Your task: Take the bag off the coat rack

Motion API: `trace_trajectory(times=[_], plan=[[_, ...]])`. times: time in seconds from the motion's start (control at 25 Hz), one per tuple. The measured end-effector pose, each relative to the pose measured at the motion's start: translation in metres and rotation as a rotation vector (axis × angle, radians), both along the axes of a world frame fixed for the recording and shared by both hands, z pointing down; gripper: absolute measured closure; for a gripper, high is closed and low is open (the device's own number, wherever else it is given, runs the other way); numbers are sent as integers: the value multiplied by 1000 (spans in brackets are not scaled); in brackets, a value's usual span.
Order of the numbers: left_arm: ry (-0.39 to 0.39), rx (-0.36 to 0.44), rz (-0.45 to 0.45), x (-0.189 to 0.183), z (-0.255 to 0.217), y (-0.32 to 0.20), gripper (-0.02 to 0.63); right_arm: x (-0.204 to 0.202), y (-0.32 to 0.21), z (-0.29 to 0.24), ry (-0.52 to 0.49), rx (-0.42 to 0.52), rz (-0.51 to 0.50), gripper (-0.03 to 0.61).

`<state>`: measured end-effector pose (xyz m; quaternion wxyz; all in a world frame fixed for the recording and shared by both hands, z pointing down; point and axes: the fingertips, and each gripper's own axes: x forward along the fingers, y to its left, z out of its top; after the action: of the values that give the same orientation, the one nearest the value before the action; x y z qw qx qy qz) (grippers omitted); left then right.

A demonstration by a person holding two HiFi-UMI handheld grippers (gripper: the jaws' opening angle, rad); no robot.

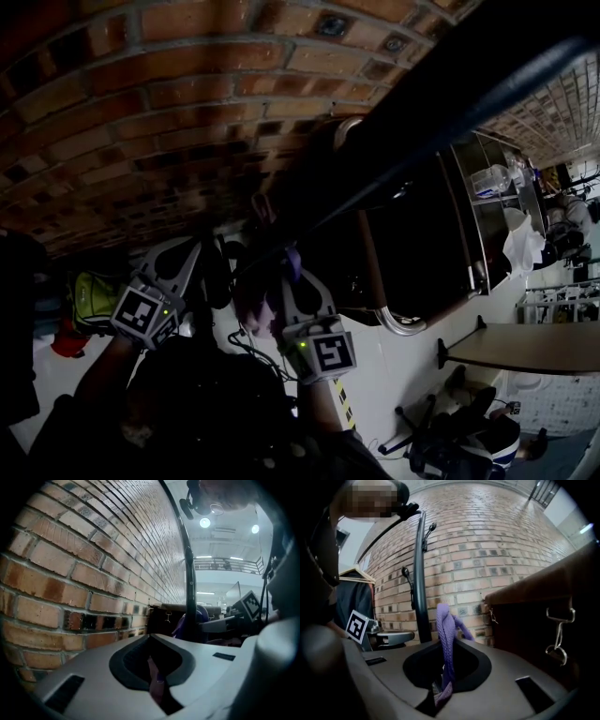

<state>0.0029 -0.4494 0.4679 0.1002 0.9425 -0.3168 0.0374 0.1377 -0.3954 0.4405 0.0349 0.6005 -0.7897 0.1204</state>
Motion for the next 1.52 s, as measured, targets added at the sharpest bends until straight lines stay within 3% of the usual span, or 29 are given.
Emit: trace_trajectory(times=[0.16,0.28,0.72,1.16,1.52], plan=[[16,-3,-10,1,-3,-2,591,27,7,-8,-64,24,56,531],[18,-7,-18,1,-3,1,591,42,20,5,-40,25,46,531],[4,-12,-101,-9,-8,38,591,24,55,-1,-160,11,-50,531],[4,30,-201,-16,-35,149,591,27,151,-10,-205,27,-143,531],[14,62,-276,-35,-52,253,591,5,248,-23,-209,41,-265,531]])
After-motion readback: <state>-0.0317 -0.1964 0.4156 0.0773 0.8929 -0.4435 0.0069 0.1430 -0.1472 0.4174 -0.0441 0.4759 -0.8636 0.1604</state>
